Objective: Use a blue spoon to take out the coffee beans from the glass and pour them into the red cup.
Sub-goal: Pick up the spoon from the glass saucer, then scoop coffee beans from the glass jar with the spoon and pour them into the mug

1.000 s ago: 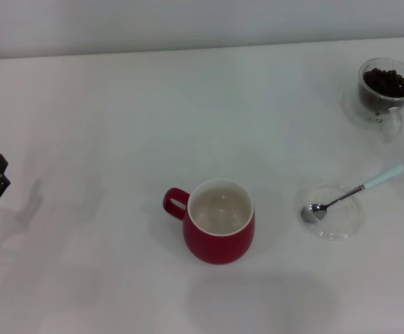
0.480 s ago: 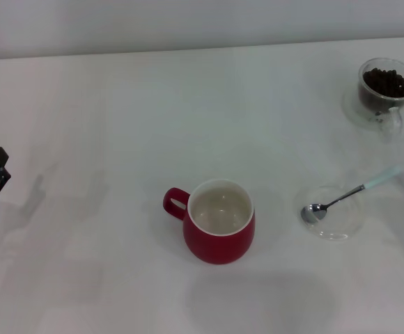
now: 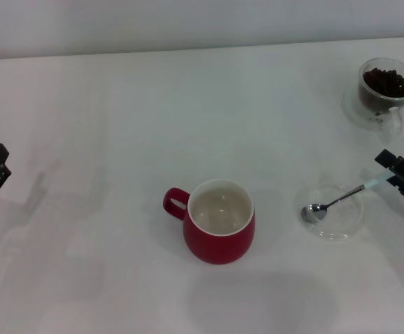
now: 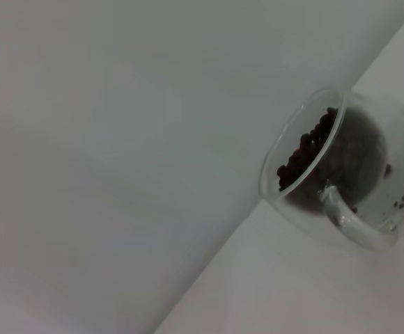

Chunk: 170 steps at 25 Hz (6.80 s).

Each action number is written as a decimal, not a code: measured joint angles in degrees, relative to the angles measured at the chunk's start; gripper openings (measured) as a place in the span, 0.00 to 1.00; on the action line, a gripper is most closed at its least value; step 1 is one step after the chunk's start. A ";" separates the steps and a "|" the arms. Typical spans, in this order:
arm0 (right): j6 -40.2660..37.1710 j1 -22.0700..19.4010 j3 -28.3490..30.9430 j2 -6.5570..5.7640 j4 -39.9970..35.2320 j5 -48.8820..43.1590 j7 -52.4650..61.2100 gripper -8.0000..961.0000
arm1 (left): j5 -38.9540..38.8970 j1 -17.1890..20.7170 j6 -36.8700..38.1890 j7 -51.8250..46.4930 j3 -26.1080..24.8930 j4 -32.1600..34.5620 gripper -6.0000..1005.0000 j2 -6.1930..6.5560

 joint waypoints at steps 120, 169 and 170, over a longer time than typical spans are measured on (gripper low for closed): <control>-7.72 13.07 12.70 -1.71 -14.24 1.04 -33.37 0.16 | -1.49 -2.94 2.56 -0.09 0.00 2.63 0.86 0.02; -20.47 14.52 13.44 -0.51 -13.85 1.58 -25.49 0.16 | -1.66 -3.66 3.02 -0.09 0.00 2.72 0.86 0.02; -20.72 14.54 13.44 -0.51 -13.87 1.58 -24.46 0.16 | -1.67 -3.69 3.02 -0.09 0.00 2.72 0.86 0.02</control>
